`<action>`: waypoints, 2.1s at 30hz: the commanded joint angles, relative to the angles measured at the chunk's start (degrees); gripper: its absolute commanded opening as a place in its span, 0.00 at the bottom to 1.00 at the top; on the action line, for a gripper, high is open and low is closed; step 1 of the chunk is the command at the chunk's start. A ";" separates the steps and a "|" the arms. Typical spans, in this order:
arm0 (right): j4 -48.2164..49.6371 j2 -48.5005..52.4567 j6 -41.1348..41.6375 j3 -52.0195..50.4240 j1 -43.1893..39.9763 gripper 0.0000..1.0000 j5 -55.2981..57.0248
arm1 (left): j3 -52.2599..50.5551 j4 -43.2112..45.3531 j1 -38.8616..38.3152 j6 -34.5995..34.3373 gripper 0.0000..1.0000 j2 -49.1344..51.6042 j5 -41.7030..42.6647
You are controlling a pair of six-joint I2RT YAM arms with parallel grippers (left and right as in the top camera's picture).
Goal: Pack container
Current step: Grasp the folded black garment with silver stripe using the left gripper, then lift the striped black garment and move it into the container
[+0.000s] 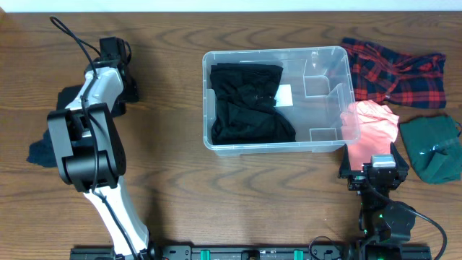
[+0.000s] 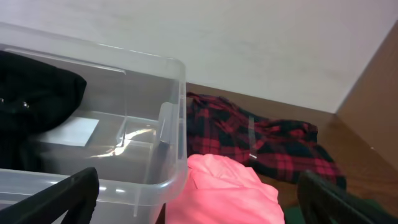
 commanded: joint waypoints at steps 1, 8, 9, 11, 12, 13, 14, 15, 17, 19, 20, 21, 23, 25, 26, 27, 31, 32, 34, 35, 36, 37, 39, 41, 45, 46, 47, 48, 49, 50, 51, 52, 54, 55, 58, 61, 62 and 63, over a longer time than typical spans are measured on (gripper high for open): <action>-0.26 -0.28 -0.55 -0.04 0.70 0.99 0.11 | -1.90 -0.33 0.48 -0.50 0.73 1.53 1.03; -0.26 -0.31 -0.55 -0.04 0.70 0.99 0.13 | -1.90 -0.22 0.48 -0.48 0.50 1.53 1.03; -0.26 -0.31 -0.55 -0.04 0.70 0.99 0.13 | -1.90 -0.13 0.48 -0.48 0.41 1.53 1.01; -0.26 -0.28 -0.55 -0.04 0.70 0.99 0.13 | -1.88 -0.02 0.48 -0.46 0.25 1.51 1.01; -0.26 -0.31 -0.55 -0.04 0.70 0.99 0.13 | -1.88 0.07 0.48 -0.46 0.19 1.51 1.01; -0.26 -0.31 -0.55 -0.04 0.70 0.99 0.13 | -1.86 0.11 0.48 -0.46 0.11 1.51 1.01; -0.26 -0.31 -0.55 -0.04 0.70 0.99 0.13 | -1.86 0.13 0.46 -0.46 0.08 1.51 1.01; -0.26 -0.31 -0.55 -0.04 0.70 0.99 0.13 | -1.86 0.20 0.46 -0.46 0.06 1.51 1.01; -0.26 -0.28 -0.55 -0.04 0.70 0.99 0.13 | -1.70 0.31 0.46 -0.46 0.06 1.46 0.98; -0.26 -0.28 -0.55 -0.04 0.70 0.99 0.13 | -1.31 0.26 0.42 -0.46 0.06 1.09 0.98; -0.26 -0.28 -0.55 -0.04 0.70 0.99 0.13 | -1.05 0.11 0.35 -0.46 0.06 0.72 0.98; -0.26 -0.31 -0.55 -0.04 0.70 0.99 0.11 | -0.63 -0.20 0.26 -0.46 0.06 0.24 0.96; -0.26 -0.31 -0.55 -0.04 0.70 0.99 0.13 | 0.35 -0.81 -0.11 -0.48 0.06 -1.40 0.96; -0.26 -0.31 -0.55 -0.04 0.70 0.99 0.13 | 1.18 -1.27 -0.79 -0.50 0.06 -3.67 0.96; -0.26 -0.28 -0.55 -0.04 0.70 0.99 0.13 | 1.40 -1.44 -1.22 -0.50 0.06 -5.07 0.96; -0.26 -0.31 -0.55 -0.04 0.70 0.99 0.13 | 1.46 -1.46 -1.84 -0.50 0.06 -6.84 0.96; -0.26 -0.28 -0.55 -0.04 0.70 0.99 0.13 | 1.46 -1.81 -4.96 -1.90 0.06 -14.51 0.96; -0.26 -0.31 -0.55 -0.04 0.70 0.99 0.13 | 1.46 -1.92 -5.95 -2.93 0.06 -16.52 0.98; -0.26 -0.31 -0.55 -0.04 0.70 0.99 0.13 | 1.46 -2.45 -8.44 -5.11 0.06 -21.07 0.98; -0.26 -0.31 -0.55 -0.04 0.70 0.99 0.13 | 1.46 -2.78 -9.97 -6.19 0.06 -23.47 1.01; -0.26 -0.31 -0.55 -0.04 0.70 0.99 0.13 | 1.46 -2.97 -11.39 -7.02 0.06 -25.46 1.01; -0.26 -0.28 -0.55 -0.04 0.70 0.99 0.13 | 1.46 -3.08 -13.25 -7.69 0.06 -27.69 1.01; -0.26 -0.31 -0.55 -0.04 0.70 0.99 0.13 | 1.46 -3.39 -17.03 -8.33 0.06 -31.26 1.03; -0.26 -0.31 -0.55 -0.04 0.70 0.99 0.13 | 1.46 -3.41 -21.00 -8.44 0.06 -33.81 1.01; -0.26 -0.31 -0.55 -0.04 0.70 0.99 0.13 | 1.46 -3.37 -29.03 -8.44 0.06 -36.37 1.03; -0.26 -0.31 -0.55 -0.04 0.70 0.99 0.13 | 1.46 -3.37 -30.73 -8.41 0.06 -36.39 1.03; -0.26 -0.28 -0.55 -0.04 0.70 0.99 0.13 | 1.46 -3.41 -32.33 -8.39 0.06 -36.33 1.03; -0.26 -0.31 -0.55 -0.04 0.70 0.99 0.13 | 1.46 -3.41 -34.40 -7.76 0.06 -36.06 1.01; -0.26 -0.31 -0.55 -0.04 0.70 0.99 0.13 | 1.46 -3.41 -35.58 -6.88 0.06 -35.93 1.01; -0.26 -0.31 -0.55 -0.04 0.70 0.99 0.13 | 1.46 -3.37 -37.00 -5.22 0.06 -35.85 0.98; -0.26 -0.28 -0.55 -0.04 0.70 0.99 0.13 | 1.46 -3.37 -37.99 -4.26 0.06 -35.78 0.98; -0.26 -0.31 -0.55 -0.04 0.70 0.99 0.13 | 1.46 -3.37 -38.77 -4.11 0.06 -35.78 1.01; -0.26 -0.31 -0.55 -0.04 0.70 0.99 0.13 | 1.46 -3.45 -40.15 -4.59 0.06 -35.76 1.64; -0.26 -0.31 -0.55 -0.04 0.70 0.99 0.13 | 1.42 -3.56 -40.79 -4.50 0.06 -35.67 2.64; -0.26 -0.31 -0.57 -0.04 0.70 0.99 0.13 | 1.40 -3.61 -42.58 -3.85 0.06 -35.10 5.77; -0.26 -0.31 -0.55 -0.04 0.70 0.99 0.13 | 1.40 -3.58 -43.95 -0.42 0.06 -34.36 8.66; -0.26 -0.28 -0.57 -0.04 0.70 0.99 0.13 | 1.40 -3.58 -44.28 0.61 0.06 -34.16 8.50; -0.26 -0.31 -0.55 -0.04 0.70 0.99 0.13 | 1.40 -3.58 -44.44 1.42 0.06 -33.94 8.52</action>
